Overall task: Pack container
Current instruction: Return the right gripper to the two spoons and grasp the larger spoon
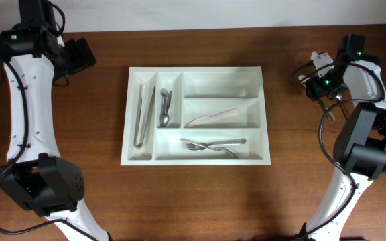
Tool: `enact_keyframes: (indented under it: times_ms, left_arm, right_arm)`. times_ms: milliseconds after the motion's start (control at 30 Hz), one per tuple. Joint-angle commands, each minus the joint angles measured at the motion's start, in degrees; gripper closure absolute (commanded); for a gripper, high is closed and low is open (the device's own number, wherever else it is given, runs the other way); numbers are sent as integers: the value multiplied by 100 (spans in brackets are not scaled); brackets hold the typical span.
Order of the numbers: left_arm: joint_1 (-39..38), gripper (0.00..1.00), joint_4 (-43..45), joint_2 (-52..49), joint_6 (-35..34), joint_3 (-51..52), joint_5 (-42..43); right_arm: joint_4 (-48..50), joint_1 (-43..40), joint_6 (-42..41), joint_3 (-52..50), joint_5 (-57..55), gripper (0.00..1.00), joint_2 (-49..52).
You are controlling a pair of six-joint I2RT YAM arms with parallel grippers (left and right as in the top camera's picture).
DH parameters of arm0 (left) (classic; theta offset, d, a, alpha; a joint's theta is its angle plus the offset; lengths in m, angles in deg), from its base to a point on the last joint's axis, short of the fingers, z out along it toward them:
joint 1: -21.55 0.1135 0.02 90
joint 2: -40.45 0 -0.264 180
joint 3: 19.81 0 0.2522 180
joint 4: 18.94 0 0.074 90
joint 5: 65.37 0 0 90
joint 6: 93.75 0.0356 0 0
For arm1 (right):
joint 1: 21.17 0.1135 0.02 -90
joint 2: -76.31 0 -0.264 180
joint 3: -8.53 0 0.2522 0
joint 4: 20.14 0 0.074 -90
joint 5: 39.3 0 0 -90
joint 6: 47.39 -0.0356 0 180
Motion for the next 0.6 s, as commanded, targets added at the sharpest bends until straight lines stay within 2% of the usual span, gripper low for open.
enact_keyframes:
  times_ms: [0,133,267,567]
  left_arm:
    - [4,1,-9,9,-57,-76,37]
    - [4,1,-9,9,-57,-76,37]
    - [4,1,-9,9,-57,-76,37]
    - [4,1,-9,9,-57,-76,37]
  right_arm:
    - [33,-46,-13,-74,72,30,52]
    - [59,-46,-15,-74,74,34,192]
    - [76,-48,-15,-74,138,52,238]
    - [79,-48,-17,-76,184,53,306]
